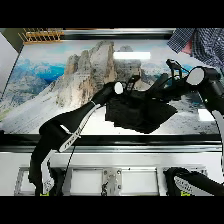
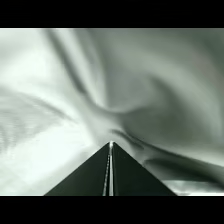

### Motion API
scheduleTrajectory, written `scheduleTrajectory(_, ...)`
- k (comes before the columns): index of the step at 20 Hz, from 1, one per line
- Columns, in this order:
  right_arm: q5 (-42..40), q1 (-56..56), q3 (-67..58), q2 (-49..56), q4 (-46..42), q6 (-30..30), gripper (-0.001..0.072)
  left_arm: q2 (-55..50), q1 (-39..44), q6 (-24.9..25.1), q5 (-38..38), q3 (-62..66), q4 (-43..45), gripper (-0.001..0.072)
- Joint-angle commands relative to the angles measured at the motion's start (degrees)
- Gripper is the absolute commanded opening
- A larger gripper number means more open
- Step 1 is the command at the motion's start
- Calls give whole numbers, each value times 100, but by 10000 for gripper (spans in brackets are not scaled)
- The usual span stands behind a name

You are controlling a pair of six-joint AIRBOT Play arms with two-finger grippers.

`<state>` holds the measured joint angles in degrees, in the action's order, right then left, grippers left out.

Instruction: Fold the clothes and pants, and hang the long-sleeved shirts on hangers.

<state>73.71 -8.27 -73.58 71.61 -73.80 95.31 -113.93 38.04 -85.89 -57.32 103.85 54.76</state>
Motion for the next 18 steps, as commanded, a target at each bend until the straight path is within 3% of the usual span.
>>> scheduleTrajectory(1,-546,-507,-4,26,46,332,22,361,-686,-4,-245,4,122,3)
scheduleTrajectory(7,-1397,-1569,-4,739,219,938,23,984,-1875,-2,-675,4,120,3)
scheduleTrajectory(11,-2975,-2396,-4,1589,809,1117,26,1340,-2437,0,-901,4,120,4)
scheduleTrajectory(12,-3438,-2616,-4,1803,1003,1093,59,1425,-2557,0,-960,4,120,4)
scheduleTrajectory(13,-3993,-2865,-7,2044,1255,1032,305,1510,-2688,0,-1014,4,120,3)
scheduleTrajectory(14,-4468,-3084,-7,2236,1591,844,602,1585,-2804,0,-1045,4,120,3)
scheduleTrajectory(15,-4787,-3268,-39,2367,1928,492,693,1657,-2922,0,-1067,4,120,4)
scheduleTrajectory(18,-5195,-3440,-125,2210,2256,37,692,1867,-3228,24,-1073,-17,125,3)
